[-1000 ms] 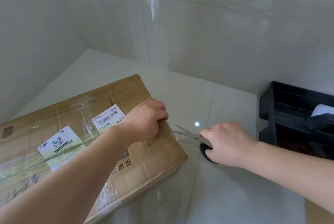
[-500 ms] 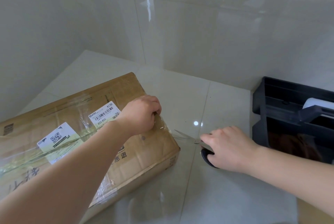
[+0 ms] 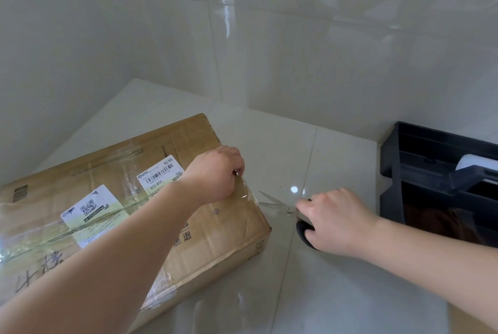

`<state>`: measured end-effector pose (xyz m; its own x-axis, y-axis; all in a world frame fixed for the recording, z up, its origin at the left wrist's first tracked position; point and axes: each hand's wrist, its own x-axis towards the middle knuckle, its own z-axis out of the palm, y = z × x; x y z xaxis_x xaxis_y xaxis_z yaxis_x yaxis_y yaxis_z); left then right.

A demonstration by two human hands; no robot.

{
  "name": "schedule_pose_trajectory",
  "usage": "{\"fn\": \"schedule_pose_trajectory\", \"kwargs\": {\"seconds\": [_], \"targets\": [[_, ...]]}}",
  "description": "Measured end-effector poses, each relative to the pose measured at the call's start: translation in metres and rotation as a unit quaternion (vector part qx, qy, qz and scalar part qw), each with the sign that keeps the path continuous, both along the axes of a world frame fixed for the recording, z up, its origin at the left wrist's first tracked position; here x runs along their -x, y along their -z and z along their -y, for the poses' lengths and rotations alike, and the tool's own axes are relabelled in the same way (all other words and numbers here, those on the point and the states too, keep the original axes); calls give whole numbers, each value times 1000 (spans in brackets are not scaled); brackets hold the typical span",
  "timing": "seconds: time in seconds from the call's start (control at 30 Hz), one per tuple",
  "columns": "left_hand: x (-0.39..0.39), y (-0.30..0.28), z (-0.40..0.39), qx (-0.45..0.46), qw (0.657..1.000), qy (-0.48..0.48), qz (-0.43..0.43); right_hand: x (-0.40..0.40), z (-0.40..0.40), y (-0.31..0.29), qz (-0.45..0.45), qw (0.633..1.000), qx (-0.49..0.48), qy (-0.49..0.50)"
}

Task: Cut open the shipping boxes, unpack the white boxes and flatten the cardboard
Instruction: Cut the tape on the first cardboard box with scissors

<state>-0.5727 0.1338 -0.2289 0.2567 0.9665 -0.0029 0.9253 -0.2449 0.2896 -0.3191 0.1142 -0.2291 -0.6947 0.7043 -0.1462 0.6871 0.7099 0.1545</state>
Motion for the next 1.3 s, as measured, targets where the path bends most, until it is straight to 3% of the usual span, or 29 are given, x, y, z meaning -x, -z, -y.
{"fn": "schedule_pose_trajectory", "kwargs": {"seconds": [0.2, 0.5, 0.87, 1.3], "targets": [[-2, 0, -1, -5, 1000, -1, -4, -1, 0, -7, 12, 1000, -6, -5], [-4, -1, -3, -3, 1000, -1, -5, -4, 0, 1, 37, 995, 93, -13], [-5, 0, -4, -3, 1000, -1, -13, 3, -7, -3, 23, 999, 38, 12], [-7, -3, -3, 5, 1000, 6, -23, 36, -9, -2, 12, 998, 64, 2]]}}
